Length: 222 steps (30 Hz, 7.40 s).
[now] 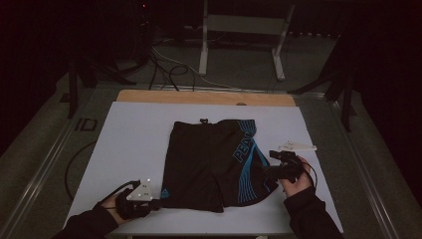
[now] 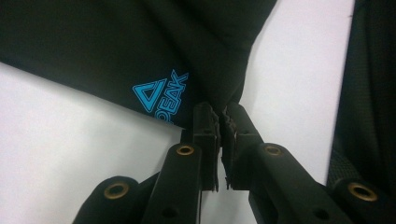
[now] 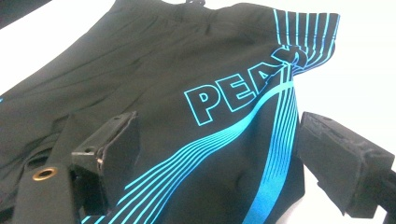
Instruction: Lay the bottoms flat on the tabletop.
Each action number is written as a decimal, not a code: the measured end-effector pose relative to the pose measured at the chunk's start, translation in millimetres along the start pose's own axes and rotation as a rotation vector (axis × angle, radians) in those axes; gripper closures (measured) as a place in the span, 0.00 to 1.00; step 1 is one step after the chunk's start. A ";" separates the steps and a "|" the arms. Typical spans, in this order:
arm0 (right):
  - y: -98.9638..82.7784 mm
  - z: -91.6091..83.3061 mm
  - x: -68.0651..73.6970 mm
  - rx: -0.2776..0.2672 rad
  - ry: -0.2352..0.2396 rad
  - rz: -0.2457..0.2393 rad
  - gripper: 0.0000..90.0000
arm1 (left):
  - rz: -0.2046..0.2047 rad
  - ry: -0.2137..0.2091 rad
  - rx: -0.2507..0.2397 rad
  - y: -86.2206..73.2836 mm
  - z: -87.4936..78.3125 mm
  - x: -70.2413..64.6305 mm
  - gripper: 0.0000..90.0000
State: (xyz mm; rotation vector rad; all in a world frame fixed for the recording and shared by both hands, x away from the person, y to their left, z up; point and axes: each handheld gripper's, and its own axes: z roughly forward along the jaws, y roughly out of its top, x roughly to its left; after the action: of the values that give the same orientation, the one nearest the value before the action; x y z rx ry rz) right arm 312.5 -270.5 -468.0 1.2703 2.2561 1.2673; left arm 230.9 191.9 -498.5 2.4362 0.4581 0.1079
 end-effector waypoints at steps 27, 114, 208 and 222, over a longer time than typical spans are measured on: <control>-0.6 -4.8 4.3 -0.015 0.037 -0.035 0.16 | -0.048 -0.062 -0.182 45.7 -6.2 -8.8 0.18; -77.8 -52.2 22.3 0.318 0.144 -0.229 1.00 | 0.145 -0.190 -0.032 130.3 103.9 -47.7 0.96; 31.7 28.5 -13.9 -0.059 0.015 -0.215 0.15 | -0.327 0.222 -0.247 86.6 12.5 114.3 0.02; 37.1 59.6 -40.4 -0.035 -0.006 -0.138 0.12 | -0.400 0.276 -0.266 85.6 23.7 143.5 0.02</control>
State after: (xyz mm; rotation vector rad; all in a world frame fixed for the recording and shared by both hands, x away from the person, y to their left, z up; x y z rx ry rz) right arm 391.8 -260.0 -481.0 1.0840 2.2639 1.2460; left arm 395.1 166.0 -469.6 2.0342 0.9792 0.3137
